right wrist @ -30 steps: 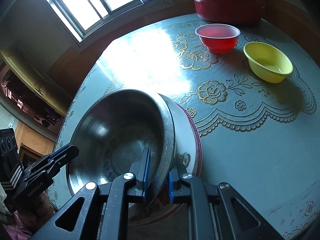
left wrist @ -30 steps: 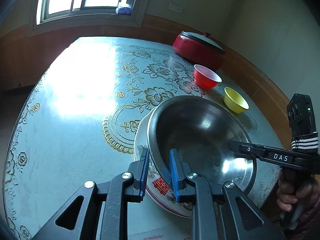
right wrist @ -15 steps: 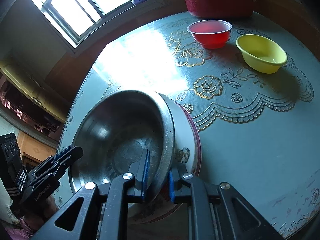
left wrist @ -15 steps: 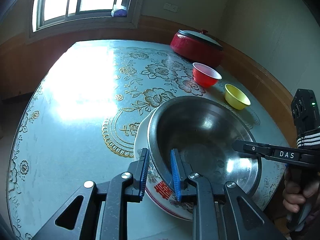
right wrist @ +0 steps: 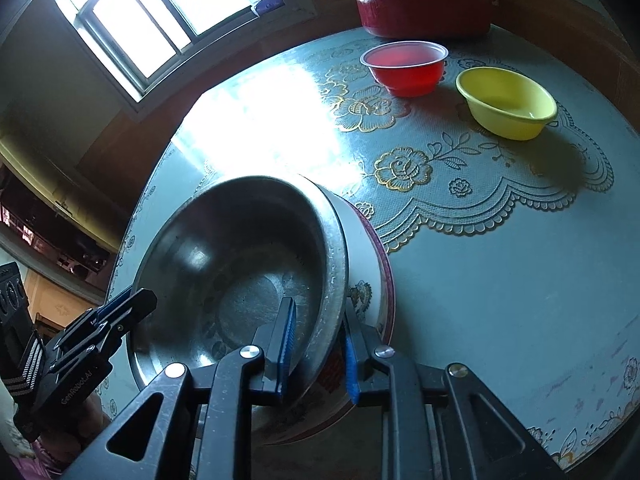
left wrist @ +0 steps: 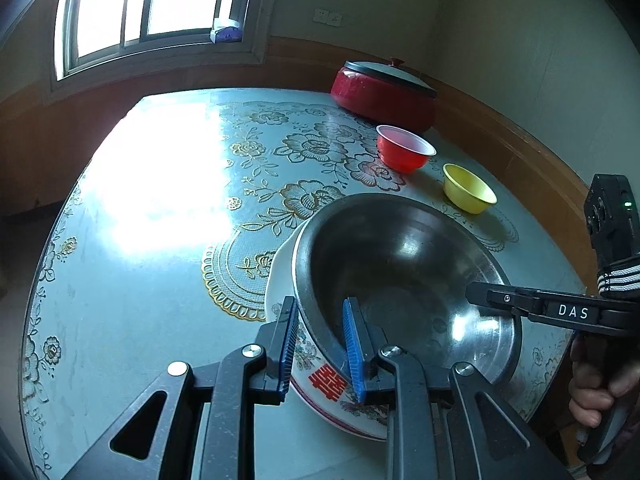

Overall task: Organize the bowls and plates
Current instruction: 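Open the right gripper and withdraw it from the steel bowl, then move the right gripper to the yellow bowl rim and grasp it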

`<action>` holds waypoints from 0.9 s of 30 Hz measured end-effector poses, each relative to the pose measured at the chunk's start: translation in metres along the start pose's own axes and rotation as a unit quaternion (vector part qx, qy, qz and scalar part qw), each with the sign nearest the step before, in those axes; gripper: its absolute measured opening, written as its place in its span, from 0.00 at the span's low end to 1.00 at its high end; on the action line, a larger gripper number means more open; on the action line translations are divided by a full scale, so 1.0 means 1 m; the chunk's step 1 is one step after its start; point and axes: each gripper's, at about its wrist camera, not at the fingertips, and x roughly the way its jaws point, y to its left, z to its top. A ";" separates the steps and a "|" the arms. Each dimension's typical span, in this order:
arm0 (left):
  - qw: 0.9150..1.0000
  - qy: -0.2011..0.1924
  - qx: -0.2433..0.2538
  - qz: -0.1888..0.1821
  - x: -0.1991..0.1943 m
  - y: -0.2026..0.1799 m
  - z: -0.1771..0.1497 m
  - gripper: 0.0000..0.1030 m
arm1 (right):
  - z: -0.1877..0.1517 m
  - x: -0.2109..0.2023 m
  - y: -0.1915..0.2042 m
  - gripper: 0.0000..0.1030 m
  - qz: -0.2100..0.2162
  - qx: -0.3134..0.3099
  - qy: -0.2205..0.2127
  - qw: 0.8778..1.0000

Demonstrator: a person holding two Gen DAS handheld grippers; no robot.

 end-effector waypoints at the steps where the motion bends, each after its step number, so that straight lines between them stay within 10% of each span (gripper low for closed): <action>1: 1.000 0.001 -0.001 -0.003 -0.001 0.001 0.000 0.24 | 0.000 -0.003 0.000 0.21 0.002 0.000 -0.005 1.000; 27: 1.000 -0.025 -0.018 0.003 -0.011 0.000 0.049 0.30 | 0.002 -0.051 -0.083 0.30 -0.008 0.139 -0.088 0.986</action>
